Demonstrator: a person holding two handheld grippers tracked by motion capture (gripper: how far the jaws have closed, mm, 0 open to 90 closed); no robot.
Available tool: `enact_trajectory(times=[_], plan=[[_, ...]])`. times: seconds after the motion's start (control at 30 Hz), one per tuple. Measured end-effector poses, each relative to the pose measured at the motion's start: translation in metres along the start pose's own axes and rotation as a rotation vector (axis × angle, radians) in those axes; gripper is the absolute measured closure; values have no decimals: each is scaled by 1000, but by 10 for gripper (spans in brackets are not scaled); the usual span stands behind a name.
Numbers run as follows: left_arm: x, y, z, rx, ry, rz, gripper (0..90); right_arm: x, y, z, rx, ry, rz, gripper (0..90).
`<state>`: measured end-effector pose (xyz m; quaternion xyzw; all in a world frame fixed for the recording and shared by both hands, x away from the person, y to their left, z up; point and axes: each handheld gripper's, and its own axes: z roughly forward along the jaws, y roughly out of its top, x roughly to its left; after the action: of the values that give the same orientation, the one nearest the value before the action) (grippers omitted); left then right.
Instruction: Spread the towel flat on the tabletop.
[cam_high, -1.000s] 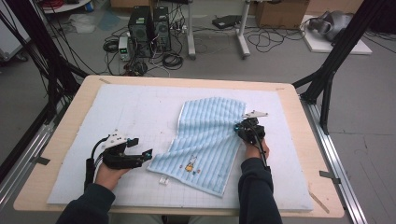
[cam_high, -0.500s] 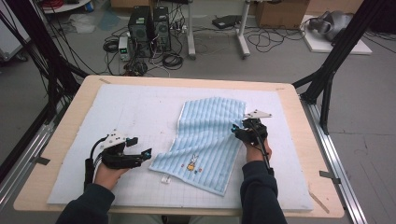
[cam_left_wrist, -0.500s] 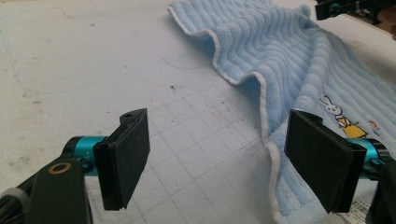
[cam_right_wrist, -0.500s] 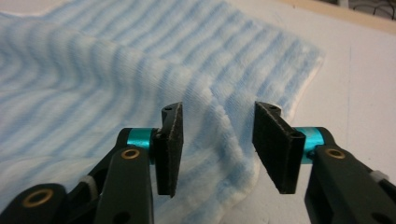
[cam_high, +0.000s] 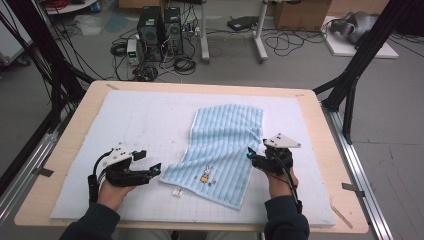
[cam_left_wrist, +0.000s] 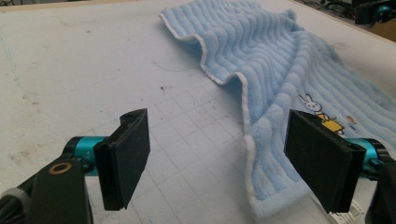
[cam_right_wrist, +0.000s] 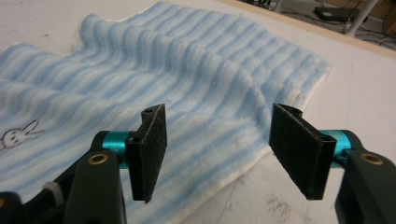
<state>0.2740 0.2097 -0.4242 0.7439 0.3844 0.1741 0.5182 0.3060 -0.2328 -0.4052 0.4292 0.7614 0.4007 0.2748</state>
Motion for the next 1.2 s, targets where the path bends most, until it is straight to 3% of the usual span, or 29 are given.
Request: enact_trajectory(times=[0.3,0.6,0.87,0.97,1.03,1.1,1.2], plan=[[-4,-6,-10,-5,1,-6,230,13,-28,-22,3,33,58,302],[-6,-9,-9,-2,-1,-7,230,32,-53,-20,69,88,20,379],[-5,-12,-7,6,-5,-12,230,47,-53,-11,146,155,-32,529],[-5,-13,-8,6,-4,-12,233,49,-53,-10,161,180,-24,671],[-6,-13,-8,7,-3,-16,233,49,-51,-12,176,200,-38,838],[-6,-13,-8,6,-4,-18,233,50,-50,-13,182,198,-70,856],[-6,-13,-8,8,-7,-15,234,44,-52,-17,189,179,-67,855]])
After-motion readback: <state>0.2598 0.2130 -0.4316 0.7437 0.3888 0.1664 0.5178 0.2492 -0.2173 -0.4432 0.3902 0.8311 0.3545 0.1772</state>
